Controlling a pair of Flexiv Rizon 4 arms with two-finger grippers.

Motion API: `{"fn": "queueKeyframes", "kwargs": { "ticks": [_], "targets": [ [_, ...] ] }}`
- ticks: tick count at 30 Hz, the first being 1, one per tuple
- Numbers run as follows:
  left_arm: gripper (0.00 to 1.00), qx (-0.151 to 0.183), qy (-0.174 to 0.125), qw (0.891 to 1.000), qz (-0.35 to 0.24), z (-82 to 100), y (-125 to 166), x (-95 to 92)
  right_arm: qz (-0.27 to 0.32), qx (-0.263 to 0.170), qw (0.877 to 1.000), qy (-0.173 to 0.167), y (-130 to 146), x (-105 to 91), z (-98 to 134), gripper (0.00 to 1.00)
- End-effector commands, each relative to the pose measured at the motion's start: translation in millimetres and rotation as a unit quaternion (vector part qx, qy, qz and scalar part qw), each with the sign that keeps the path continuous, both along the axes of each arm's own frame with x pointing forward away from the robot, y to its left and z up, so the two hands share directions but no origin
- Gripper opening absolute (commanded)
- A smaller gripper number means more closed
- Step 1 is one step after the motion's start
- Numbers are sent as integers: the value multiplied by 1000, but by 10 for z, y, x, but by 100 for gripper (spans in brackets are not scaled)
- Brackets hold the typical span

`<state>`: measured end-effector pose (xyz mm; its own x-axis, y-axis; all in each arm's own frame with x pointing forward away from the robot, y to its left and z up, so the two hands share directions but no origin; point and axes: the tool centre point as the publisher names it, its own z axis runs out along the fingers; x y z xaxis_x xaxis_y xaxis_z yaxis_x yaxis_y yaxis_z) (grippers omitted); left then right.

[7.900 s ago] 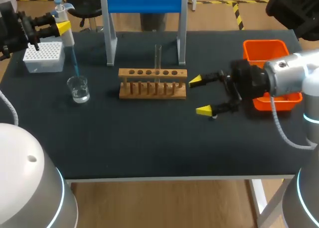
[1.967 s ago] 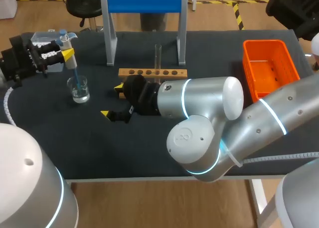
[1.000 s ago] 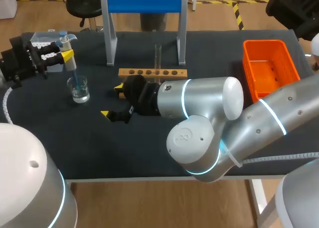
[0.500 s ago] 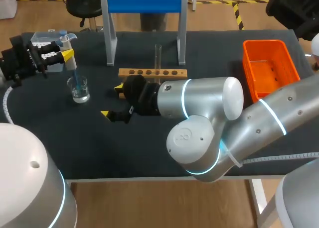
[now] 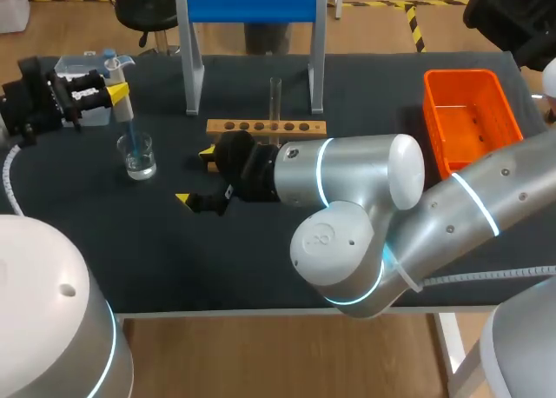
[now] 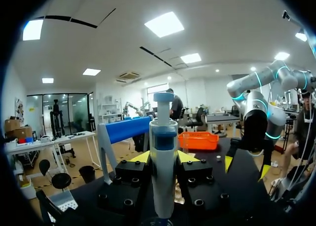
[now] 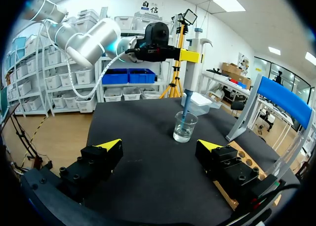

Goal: Invert the test tube, pick up the pipette, mount the tip to pipette, aspirate from beaker and dispense into the tube, eject the tip, return the pipette, and cap with the stopper.

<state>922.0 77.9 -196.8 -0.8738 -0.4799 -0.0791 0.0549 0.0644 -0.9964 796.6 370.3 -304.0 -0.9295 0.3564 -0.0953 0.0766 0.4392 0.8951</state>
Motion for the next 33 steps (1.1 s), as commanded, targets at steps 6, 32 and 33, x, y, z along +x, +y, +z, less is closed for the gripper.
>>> {"fn": "queueKeyframes", "kwargs": {
  "ticks": [6, 32, 33],
  "targets": [
    [0, 3, 3, 1000, -2, 20, -9, 29, 1, -2, 1000, 1, -13, 6, 12, 100],
    [0, 2, 0, 1000, 0, 33, -5, 28, 5, 12, 1000, 2, -48, 29, 98, 100],
    [0, 2, 0, 1000, 0, 33, -5, 28, 5, 17, 1000, 3, -62, 38, 139, 100]
  ]
}}
